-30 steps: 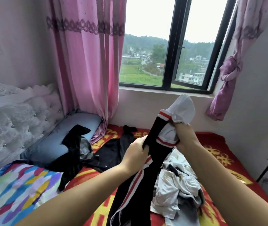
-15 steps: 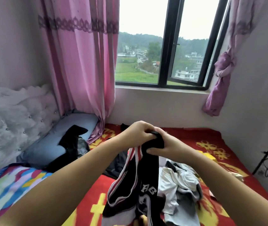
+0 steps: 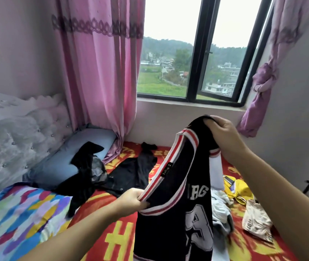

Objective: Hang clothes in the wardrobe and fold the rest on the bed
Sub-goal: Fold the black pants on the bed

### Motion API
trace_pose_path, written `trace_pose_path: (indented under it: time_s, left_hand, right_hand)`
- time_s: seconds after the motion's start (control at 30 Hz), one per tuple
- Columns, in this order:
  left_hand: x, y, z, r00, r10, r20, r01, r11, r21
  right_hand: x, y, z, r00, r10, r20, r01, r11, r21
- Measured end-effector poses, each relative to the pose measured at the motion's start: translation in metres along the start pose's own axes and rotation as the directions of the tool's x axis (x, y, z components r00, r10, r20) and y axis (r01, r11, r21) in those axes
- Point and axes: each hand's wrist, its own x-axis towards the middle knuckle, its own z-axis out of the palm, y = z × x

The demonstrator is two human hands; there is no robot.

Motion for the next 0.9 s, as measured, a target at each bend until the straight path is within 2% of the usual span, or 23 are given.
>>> trace_pose_path:
  time_s: [0.07, 0.1, 0.17, 0.23, 0.3, 0.37, 0.47, 0.53, 0.6, 0.67, 0.77, 0.83, 0.9]
  left_hand:
    - [-0.001, -0.011, -0.015, 0.995, -0.052, -0.083, 0.033, 0.977, -0.211]
    - [0.002, -0.013, -0.024, 0.986, -0.105, -0.127, 0.053, 0.932, -0.36]
    - [0.008, -0.007, -0.048, 0.959, -0.179, -0.221, 0.036, 0.847, -0.531]
    - [0.015, 0.004, -0.07, 0.925, -0.162, -0.343, -0.014, 0.889, -0.458]
    - [0.02, 0.015, -0.085, 0.925, -0.093, -0.369, -0.062, 0.92, -0.387]
    - [0.02, 0.028, -0.099, 0.952, -0.04, -0.304, -0.094, 0.906, -0.412]
    - [0.015, 0.048, -0.126, 0.982, 0.064, -0.179, -0.129, 0.916, -0.379]
    - [0.012, 0.057, -0.145, 0.991, 0.107, -0.083, -0.128, 0.943, -0.308]
    - [0.007, 0.063, -0.161, 0.989, 0.149, 0.015, -0.142, 0.965, -0.222]
    - [0.003, 0.066, -0.17, 0.977, 0.175, 0.122, -0.156, 0.977, -0.148]
    - [-0.003, 0.068, -0.174, 0.968, 0.118, 0.222, -0.093, 0.988, -0.121]
    - [-0.007, 0.066, -0.172, 0.969, 0.092, 0.228, -0.06, 0.988, -0.143]
    - [-0.01, 0.065, -0.169, 0.989, 0.06, 0.134, -0.032, 0.978, -0.204]
  right_hand:
    - [0.007, 0.002, -0.016, 0.996, -0.03, -0.085, 0.02, 0.993, -0.115]
    - [0.008, 0.004, -0.025, 0.993, -0.058, -0.104, 0.035, 0.978, -0.207]
    - [0.008, 0.01, -0.04, 0.992, -0.115, -0.056, 0.082, 0.909, -0.41]
    - [0.002, 0.016, -0.05, 0.994, -0.071, 0.087, 0.106, 0.853, -0.511]
    - [-0.006, 0.02, -0.055, 0.968, 0.044, 0.247, 0.095, 0.848, -0.521]
    - [-0.015, 0.021, -0.055, 0.918, 0.174, 0.357, 0.033, 0.862, -0.506]
    - [-0.022, 0.02, -0.062, 0.781, 0.398, 0.481, -0.097, 0.838, -0.536]
    - [-0.022, 0.02, -0.07, 0.73, 0.458, 0.508, -0.109, 0.811, -0.574]
    - [-0.018, 0.02, -0.076, 0.744, 0.443, 0.5, -0.124, 0.827, -0.549]
    - [-0.016, 0.02, -0.078, 0.79, 0.382, 0.479, -0.141, 0.874, -0.465]
    - [-0.014, 0.024, -0.079, 0.854, 0.306, 0.42, -0.162, 0.924, -0.346]
    - [-0.011, 0.026, -0.079, 0.88, 0.296, 0.372, -0.197, 0.939, -0.282]
    - [-0.009, 0.026, -0.075, 0.909, 0.286, 0.302, -0.204, 0.939, -0.275]
